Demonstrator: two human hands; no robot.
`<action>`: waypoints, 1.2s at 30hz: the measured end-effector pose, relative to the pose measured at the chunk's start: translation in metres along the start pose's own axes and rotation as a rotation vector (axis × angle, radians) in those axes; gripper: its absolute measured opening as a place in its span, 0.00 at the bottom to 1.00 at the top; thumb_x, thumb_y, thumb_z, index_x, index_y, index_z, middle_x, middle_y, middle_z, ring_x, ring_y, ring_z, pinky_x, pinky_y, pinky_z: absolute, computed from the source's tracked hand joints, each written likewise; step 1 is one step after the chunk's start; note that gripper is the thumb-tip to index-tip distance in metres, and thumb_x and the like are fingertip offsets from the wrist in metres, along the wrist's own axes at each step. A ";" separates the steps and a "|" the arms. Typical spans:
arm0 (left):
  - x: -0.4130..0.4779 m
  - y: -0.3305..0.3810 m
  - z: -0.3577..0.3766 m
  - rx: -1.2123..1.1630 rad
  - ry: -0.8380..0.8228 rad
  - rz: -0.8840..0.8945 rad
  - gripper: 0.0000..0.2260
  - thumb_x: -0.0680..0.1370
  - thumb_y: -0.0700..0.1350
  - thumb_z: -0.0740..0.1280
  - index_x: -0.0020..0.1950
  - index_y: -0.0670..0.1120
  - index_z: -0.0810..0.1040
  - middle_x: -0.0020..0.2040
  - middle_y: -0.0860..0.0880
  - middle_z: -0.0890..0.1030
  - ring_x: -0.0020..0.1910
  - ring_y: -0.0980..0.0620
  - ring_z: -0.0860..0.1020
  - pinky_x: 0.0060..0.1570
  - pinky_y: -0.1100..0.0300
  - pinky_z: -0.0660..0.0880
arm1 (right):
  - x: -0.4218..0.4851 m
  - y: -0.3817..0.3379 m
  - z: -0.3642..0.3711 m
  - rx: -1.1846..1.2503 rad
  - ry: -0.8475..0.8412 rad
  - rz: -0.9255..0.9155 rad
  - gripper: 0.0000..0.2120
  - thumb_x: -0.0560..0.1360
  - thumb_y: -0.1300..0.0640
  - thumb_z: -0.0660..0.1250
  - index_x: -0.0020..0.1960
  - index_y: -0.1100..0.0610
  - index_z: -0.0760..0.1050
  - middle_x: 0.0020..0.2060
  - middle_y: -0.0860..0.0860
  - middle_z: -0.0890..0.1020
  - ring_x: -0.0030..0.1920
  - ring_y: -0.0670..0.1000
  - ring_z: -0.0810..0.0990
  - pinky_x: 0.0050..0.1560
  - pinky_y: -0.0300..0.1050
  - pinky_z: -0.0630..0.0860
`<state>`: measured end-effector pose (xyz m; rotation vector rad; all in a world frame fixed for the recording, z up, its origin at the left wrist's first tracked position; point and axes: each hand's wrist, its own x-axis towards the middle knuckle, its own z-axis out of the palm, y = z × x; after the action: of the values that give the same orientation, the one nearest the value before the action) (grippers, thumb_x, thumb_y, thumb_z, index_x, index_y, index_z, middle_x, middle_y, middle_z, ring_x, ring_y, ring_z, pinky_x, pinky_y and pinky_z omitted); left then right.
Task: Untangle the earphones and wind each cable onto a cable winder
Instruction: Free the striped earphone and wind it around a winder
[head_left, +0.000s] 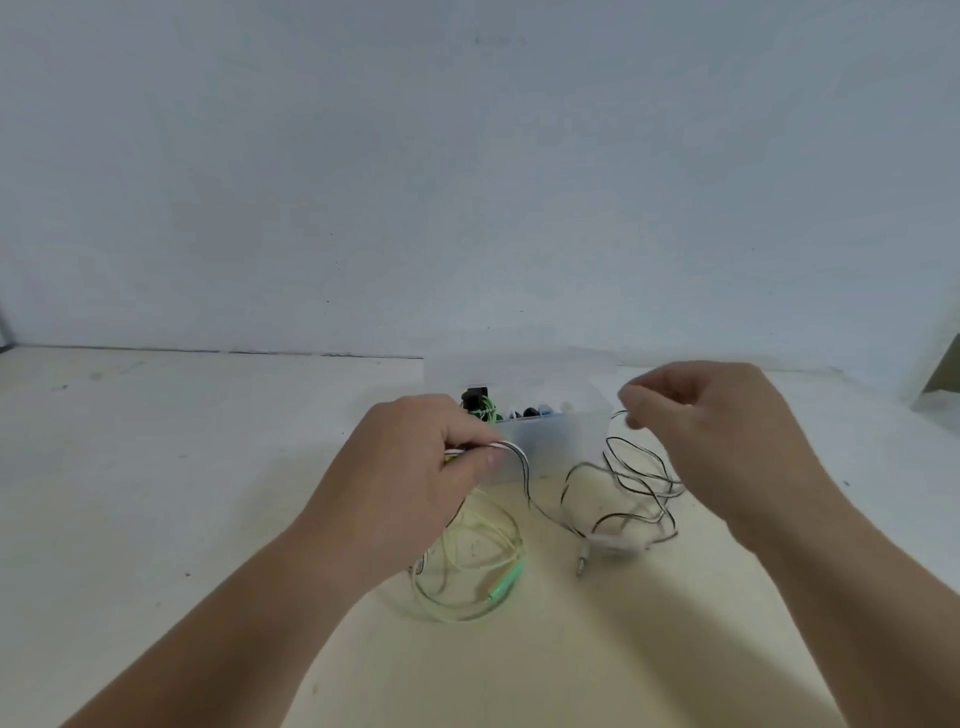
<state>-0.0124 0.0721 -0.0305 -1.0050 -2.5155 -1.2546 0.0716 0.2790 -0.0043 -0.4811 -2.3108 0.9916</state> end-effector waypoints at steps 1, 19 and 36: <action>-0.001 0.001 0.001 -0.005 -0.007 0.006 0.07 0.77 0.46 0.71 0.45 0.59 0.85 0.39 0.58 0.80 0.41 0.59 0.77 0.37 0.70 0.67 | -0.003 -0.003 0.001 0.106 -0.042 -0.042 0.07 0.73 0.53 0.70 0.39 0.54 0.83 0.25 0.42 0.78 0.23 0.42 0.70 0.29 0.35 0.65; 0.002 0.008 -0.002 -0.366 -0.016 -0.103 0.11 0.72 0.36 0.76 0.42 0.53 0.83 0.38 0.47 0.85 0.36 0.50 0.83 0.44 0.58 0.79 | -0.006 -0.004 0.016 0.513 -0.351 0.031 0.14 0.79 0.60 0.65 0.37 0.59 0.81 0.26 0.51 0.70 0.29 0.51 0.70 0.48 0.53 0.81; 0.002 0.012 -0.008 -0.402 0.001 -0.229 0.13 0.69 0.39 0.78 0.32 0.49 0.75 0.31 0.54 0.74 0.32 0.54 0.69 0.32 0.66 0.65 | -0.007 -0.009 0.021 0.638 -0.282 0.158 0.16 0.81 0.61 0.60 0.37 0.64 0.78 0.35 0.58 0.83 0.38 0.56 0.81 0.50 0.57 0.80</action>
<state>-0.0075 0.0723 -0.0170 -0.7947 -2.4860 -1.8812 0.0628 0.2582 -0.0124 -0.2687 -2.0372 1.8821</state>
